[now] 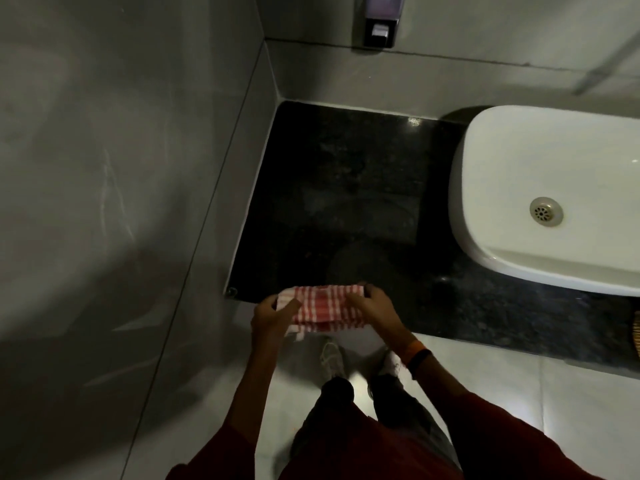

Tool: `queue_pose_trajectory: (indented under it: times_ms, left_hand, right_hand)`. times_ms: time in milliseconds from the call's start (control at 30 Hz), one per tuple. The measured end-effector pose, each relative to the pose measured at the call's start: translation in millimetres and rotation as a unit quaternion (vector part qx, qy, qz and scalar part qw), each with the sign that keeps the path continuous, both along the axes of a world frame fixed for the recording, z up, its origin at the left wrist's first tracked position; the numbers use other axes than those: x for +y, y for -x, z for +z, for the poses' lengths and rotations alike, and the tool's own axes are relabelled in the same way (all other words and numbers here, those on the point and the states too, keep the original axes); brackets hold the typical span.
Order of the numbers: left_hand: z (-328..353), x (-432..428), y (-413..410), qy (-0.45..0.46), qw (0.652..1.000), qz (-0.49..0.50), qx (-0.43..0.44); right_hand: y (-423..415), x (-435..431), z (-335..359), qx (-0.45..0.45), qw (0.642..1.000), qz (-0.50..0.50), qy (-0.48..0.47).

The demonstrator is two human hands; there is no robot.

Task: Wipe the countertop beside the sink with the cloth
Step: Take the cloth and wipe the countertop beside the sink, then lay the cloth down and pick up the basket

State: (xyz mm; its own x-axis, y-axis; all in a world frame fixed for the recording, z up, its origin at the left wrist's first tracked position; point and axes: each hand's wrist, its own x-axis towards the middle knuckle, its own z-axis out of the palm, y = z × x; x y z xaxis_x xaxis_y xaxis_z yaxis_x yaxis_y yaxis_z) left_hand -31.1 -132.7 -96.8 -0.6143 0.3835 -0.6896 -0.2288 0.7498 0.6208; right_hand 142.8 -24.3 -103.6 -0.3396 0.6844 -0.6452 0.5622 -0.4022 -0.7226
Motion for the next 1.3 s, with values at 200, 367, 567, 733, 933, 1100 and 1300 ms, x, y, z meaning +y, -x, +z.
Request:
queue_pose_trajectory:
  times_ms: [200, 367, 567, 733, 933, 1100, 1300]
  left_hand:
    - [10, 77, -2, -0.123, 0.990, -0.045, -0.043]
    - [17, 164, 1, -0.178, 0.979, -0.097, 0.015]
    - [3, 223, 11, -0.201, 0.963, -0.163, 0.068]
    - [-18, 235, 11, -0.216, 0.951, -0.194, 0.109]
    - [-15, 210, 1, -0.208, 0.906, -0.238, 0.283]
    - [-4, 147, -37, -0.220, 0.809, -0.353, 0.416]
    - [-3, 98, -148, -0.294, 0.721, -0.462, 0.425]
  right_hand:
    - [-13, 64, 7, 0.052, 0.987, -0.154, 0.008]
    - [1, 136, 15, 0.017, 0.981, -0.184, -0.064]
    - [19, 181, 4, -0.033, 0.969, -0.213, -0.120]
    - [23, 184, -5, -0.063, 0.962, -0.230, -0.136]
    - [6, 151, -1, -0.126, 0.948, -0.107, -0.270]
    - [-46, 84, 12, -0.138, 0.915, -0.027, -0.378]
    - [-152, 32, 9, -0.197, 0.858, 0.063, -0.470]
